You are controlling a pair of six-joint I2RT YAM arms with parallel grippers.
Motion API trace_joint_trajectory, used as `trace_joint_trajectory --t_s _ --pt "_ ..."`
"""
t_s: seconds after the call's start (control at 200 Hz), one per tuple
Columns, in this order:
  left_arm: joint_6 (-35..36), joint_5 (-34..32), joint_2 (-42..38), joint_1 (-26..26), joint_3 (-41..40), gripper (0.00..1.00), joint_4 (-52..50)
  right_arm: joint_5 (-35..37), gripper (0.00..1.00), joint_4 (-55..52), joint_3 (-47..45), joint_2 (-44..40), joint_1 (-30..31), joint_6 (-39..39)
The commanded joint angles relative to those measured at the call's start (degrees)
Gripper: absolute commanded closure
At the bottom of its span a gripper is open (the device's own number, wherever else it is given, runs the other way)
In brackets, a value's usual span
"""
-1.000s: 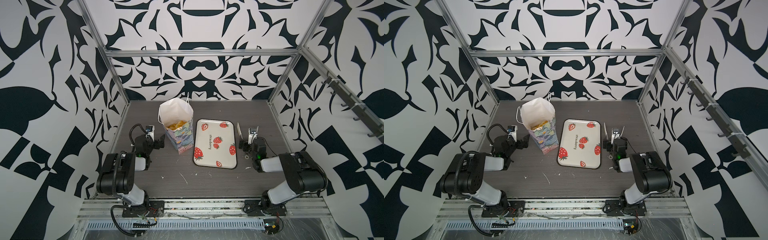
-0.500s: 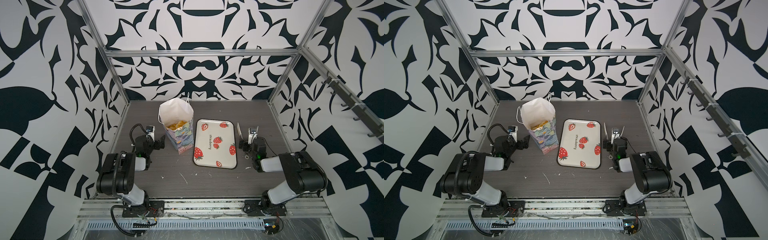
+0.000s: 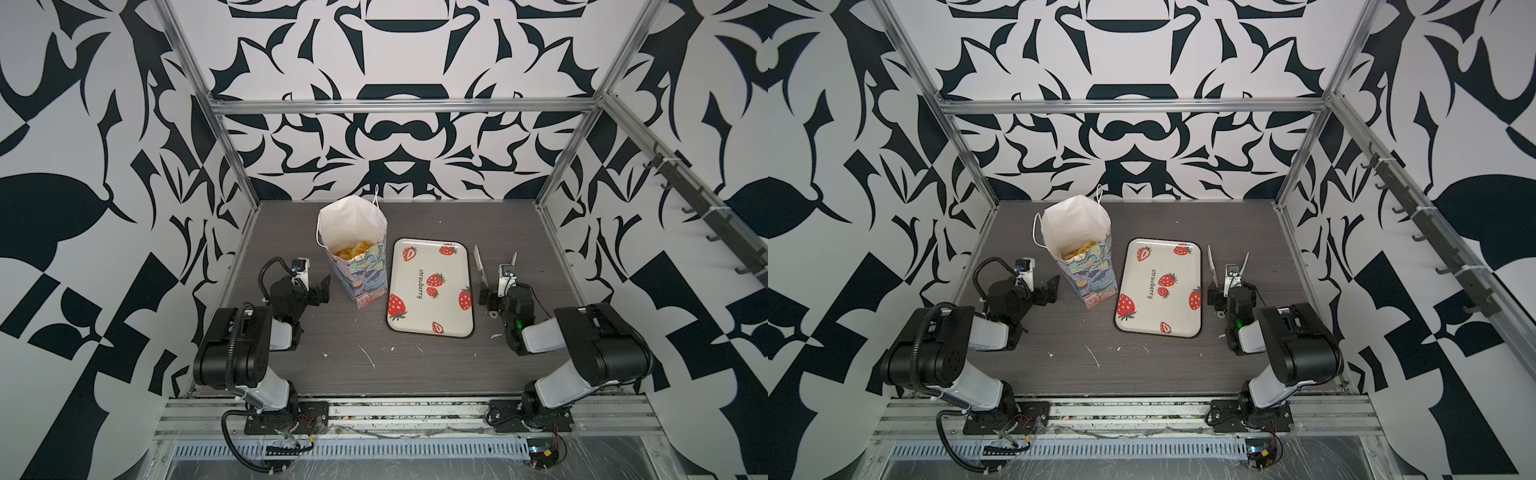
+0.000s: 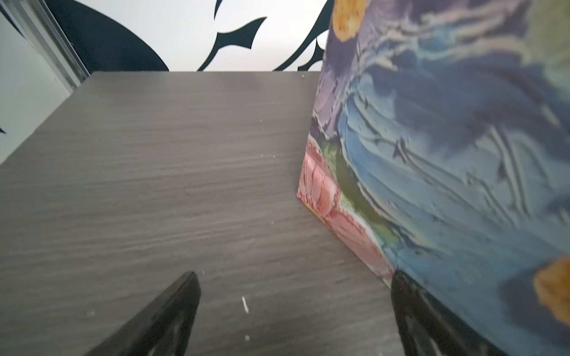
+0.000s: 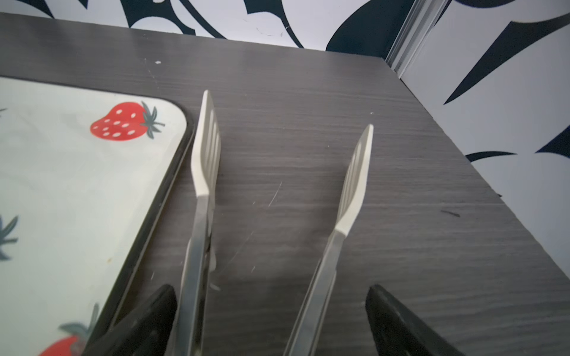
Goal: Pack bread into a paper bag
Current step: Reset both arms
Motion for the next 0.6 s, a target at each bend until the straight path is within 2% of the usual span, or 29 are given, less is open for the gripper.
trace_joint_trajectory --t_s 0.0,0.06,0.11,0.22,0.275,0.295,0.35,0.395,0.455,0.595 --pt "0.7 3.1 -0.3 0.0 -3.0 0.01 6.3 -4.2 0.01 0.9 -0.3 -2.1 -0.1 -1.2" --pt "0.6 2.4 0.8 0.0 -4.7 0.01 10.9 -6.3 0.01 7.8 -3.6 -1.5 -0.1 -2.0" --pt "0.1 0.7 0.7 0.0 -3.8 0.01 8.5 -5.3 0.01 10.0 -3.7 -0.8 -0.1 -1.8" --pt "-0.7 -1.0 -0.9 0.0 1.7 0.01 -4.3 3.9 0.01 -2.5 2.4 -1.6 -0.1 1.4" --pt "0.7 2.4 -1.1 0.0 1.2 0.01 -3.4 1.7 0.01 -3.5 2.9 -1.1 0.0 0.3" --pt "0.9 3.0 -1.1 0.0 0.3 0.01 -1.5 -1.3 0.01 -1.8 2.0 -1.2 -0.1 -0.3" --pt "0.4 1.9 -0.3 0.0 -1.7 0.01 3.8 -4.8 0.01 3.1 -1.3 -1.9 0.0 -1.7" --pt "-0.2 -0.2 0.3 0.0 -2.1 0.01 4.9 -4.8 0.01 5.7 -2.4 -1.7 0.0 -1.5" --pt "-0.7 -0.9 -0.5 0.0 -0.9 0.01 1.3 -4.1 0.01 5.6 -1.6 -1.0 0.0 -1.4" --pt "-0.7 -1.0 -0.4 0.0 0.3 0.01 -0.6 -0.8 0.01 -4.0 3.1 -1.3 0.0 -0.2"
